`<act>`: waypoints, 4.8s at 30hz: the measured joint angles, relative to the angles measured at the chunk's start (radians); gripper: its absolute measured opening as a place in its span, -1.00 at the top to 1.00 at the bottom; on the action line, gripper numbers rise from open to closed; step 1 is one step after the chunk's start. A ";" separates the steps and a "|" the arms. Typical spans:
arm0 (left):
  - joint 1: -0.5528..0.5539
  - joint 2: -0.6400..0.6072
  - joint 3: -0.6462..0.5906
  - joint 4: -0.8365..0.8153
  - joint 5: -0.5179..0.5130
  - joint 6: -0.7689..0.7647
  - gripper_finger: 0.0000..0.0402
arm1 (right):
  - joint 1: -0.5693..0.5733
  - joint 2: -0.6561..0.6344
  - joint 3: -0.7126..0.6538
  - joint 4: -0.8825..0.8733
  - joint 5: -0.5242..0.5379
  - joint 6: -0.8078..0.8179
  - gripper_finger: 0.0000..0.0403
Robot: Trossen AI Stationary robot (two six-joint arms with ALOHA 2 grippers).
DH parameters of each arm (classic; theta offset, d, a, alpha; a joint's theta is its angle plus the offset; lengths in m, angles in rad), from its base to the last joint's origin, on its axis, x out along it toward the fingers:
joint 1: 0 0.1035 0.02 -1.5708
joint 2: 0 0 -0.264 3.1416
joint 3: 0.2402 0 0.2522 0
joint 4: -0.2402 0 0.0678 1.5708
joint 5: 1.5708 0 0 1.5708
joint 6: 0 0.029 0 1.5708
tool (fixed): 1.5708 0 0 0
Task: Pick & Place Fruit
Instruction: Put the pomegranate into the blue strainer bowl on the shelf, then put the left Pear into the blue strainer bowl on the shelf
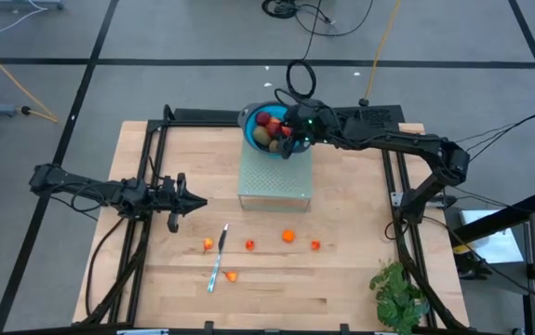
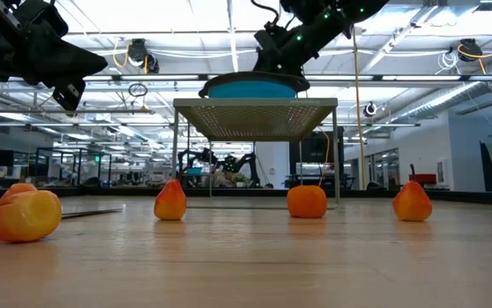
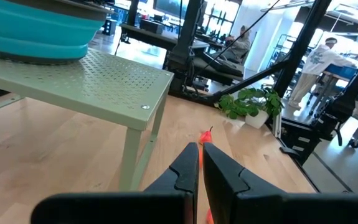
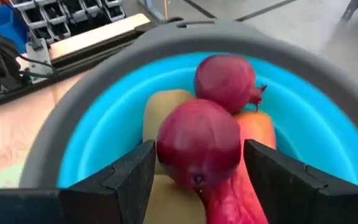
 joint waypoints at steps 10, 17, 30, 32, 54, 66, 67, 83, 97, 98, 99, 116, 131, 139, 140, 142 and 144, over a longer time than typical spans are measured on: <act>0.000 0.000 0.000 0.000 0.000 0.000 0.89 | -0.002 -0.002 0.000 0.005 0.001 -0.004 -0.19; 0.000 0.000 0.000 0.000 0.000 0.000 0.89 | 0.000 -0.037 0.000 0.011 0.030 -0.038 -0.19; 0.000 0.000 0.000 0.000 0.000 -0.001 0.89 | 0.100 -0.196 0.000 -0.076 0.060 -0.196 0.07; 0.000 0.000 0.000 0.000 0.000 0.000 0.89 | 0.117 -0.211 0.000 -0.100 0.095 -0.219 0.16; 0.000 0.000 0.000 0.000 0.000 0.000 0.89 | 0.159 -0.496 -0.257 -0.006 0.108 -0.219 0.99; 0.000 0.000 0.000 0.000 0.000 0.000 0.89 | 0.222 -0.734 -0.543 0.189 0.106 -0.176 1.00; 0.000 0.000 0.000 0.000 0.000 0.000 0.89 | 0.228 -0.752 -0.562 0.203 0.106 -0.173 1.00; 0.000 0.000 0.000 0.000 0.000 -0.005 0.89 | 0.341 -0.934 -0.794 0.256 0.009 -0.172 1.00; 0.000 0.000 0.000 -0.001 0.000 -0.003 0.89 | 0.448 -0.946 -0.991 0.480 -0.185 -0.142 1.00; 0.000 0.000 0.000 -0.001 0.000 -0.003 0.89 | 0.459 -0.946 -1.004 0.502 -0.189 -0.142 1.00; 0.000 0.000 0.000 -0.001 0.000 -0.003 0.89 | 0.469 -0.946 -1.019 0.524 -0.193 -0.142 1.00; 0.000 0.000 0.000 -0.014 0.000 0.001 0.89 | 0.552 -0.948 -1.173 0.660 -0.203 -0.142 1.00; 0.000 0.000 0.000 -0.023 0.000 -0.032 0.89 | 0.550 -1.113 -1.173 0.507 -0.018 -0.081 1.00; 0.000 0.000 0.000 -0.022 -0.001 -0.088 0.89 | 0.550 -1.214 -1.173 0.418 -0.017 -0.081 1.00; 0.000 0.000 0.000 -0.022 -0.001 -0.088 0.89 | 0.550 -1.225 -1.173 0.411 -0.017 -0.088 1.00; 0.000 0.000 0.000 -0.022 -0.001 -0.085 0.89 | 0.550 -1.246 -1.173 0.395 -0.017 -0.099 1.00; 0.000 0.000 0.000 -0.017 -0.001 -0.086 0.89 | 0.550 -1.266 -1.173 0.384 -0.017 -0.100 1.00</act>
